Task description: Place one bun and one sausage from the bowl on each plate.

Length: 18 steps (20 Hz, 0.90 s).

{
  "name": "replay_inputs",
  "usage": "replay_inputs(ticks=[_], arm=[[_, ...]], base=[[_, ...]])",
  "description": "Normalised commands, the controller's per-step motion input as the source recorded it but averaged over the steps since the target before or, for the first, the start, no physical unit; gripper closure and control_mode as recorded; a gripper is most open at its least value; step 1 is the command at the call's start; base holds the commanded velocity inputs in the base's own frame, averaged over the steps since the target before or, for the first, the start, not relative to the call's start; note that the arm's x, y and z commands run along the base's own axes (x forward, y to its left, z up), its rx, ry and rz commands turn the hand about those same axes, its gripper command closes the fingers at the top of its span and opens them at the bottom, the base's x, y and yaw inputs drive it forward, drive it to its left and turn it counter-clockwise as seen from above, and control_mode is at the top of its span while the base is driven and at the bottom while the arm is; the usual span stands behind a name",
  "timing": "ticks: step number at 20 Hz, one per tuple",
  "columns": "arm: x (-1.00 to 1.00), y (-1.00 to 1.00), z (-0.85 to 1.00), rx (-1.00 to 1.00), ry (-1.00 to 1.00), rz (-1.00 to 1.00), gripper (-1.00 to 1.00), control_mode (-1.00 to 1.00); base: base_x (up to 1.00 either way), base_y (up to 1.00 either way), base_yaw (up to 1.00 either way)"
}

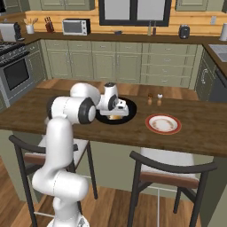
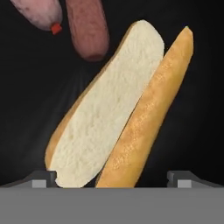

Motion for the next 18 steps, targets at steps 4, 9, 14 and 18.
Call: replay_inputs(ticks=[4,9,14,18], arm=[[0.22,-0.06,-0.2,0.0,-0.02,0.0,-1.0,-1.0],[0.0,0.0,0.0,0.0,0.0,0.0,1.0,-1.0],[0.0,0.0,0.0,0.0,0.0,0.0,1.0,-1.0],[-0.08,-0.04,0.05,0.0,0.0,0.0,1.0,-1.0]], base=[[0.0,0.0,0.0],[0.0,0.0,0.0],[0.0,0.0,0.0],[0.0,0.0,0.0]])
